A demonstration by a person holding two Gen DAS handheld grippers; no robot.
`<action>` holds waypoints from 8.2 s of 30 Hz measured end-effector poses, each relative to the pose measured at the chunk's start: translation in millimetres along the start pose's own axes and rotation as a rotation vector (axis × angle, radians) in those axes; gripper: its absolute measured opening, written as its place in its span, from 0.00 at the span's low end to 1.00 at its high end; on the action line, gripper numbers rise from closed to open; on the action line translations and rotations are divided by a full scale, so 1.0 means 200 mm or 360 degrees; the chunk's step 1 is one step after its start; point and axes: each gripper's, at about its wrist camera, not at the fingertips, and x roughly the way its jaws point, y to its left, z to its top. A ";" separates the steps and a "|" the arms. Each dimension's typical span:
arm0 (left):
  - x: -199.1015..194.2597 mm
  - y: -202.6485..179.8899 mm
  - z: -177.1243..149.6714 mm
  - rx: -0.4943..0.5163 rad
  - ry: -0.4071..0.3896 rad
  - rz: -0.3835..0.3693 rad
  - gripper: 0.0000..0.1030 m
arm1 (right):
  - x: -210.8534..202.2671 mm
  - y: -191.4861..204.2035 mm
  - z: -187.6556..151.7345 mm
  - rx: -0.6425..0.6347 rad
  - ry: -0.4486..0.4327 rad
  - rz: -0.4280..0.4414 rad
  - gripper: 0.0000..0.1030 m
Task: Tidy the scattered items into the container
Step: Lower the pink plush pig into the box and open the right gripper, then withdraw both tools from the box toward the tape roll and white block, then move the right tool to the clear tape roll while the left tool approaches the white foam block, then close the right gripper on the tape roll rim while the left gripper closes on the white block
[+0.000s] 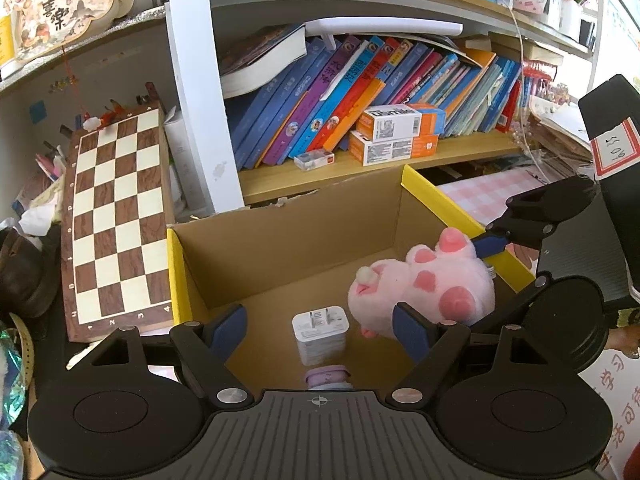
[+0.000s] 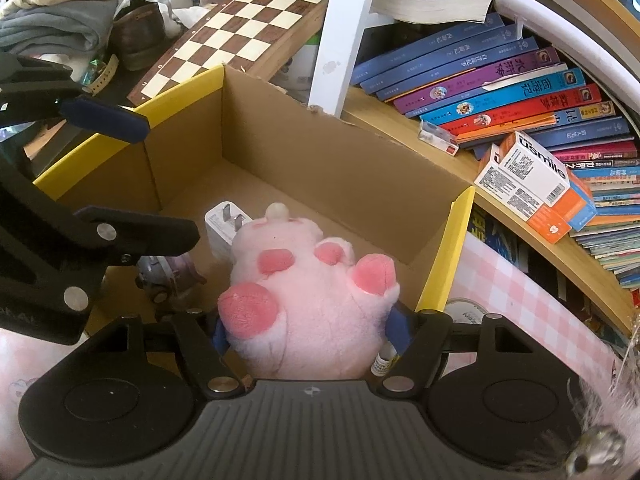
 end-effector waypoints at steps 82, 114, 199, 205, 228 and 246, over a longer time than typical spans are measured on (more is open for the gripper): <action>-0.40 -0.20 -0.18 -0.0014 -0.0042 0.0154 0.85 | -0.60 -0.02 -0.33 0.0281 -0.0252 -0.0147 0.95; -0.35 -0.38 -0.25 -0.0103 0.0026 0.0200 0.92 | -0.62 -0.07 -0.53 0.0373 -0.0247 -0.0153 0.98; 0.13 -1.34 -0.07 0.0241 0.0044 0.0040 0.68 | -0.50 -0.87 -0.86 0.0576 -0.0206 -0.0087 0.96; 0.21 -1.33 -0.07 0.0237 0.0057 0.0062 0.68 | -0.44 -0.87 -0.81 0.0538 -0.0200 -0.0055 0.95; 0.52 -1.32 -0.05 0.0201 0.0144 0.0296 0.60 | -0.19 -0.92 -0.58 0.0473 -0.0178 0.0006 0.72; 0.64 -1.27 -0.02 0.0145 0.0159 0.0298 0.66 | 0.00 -0.93 -0.45 0.0439 -0.0124 0.0095 0.57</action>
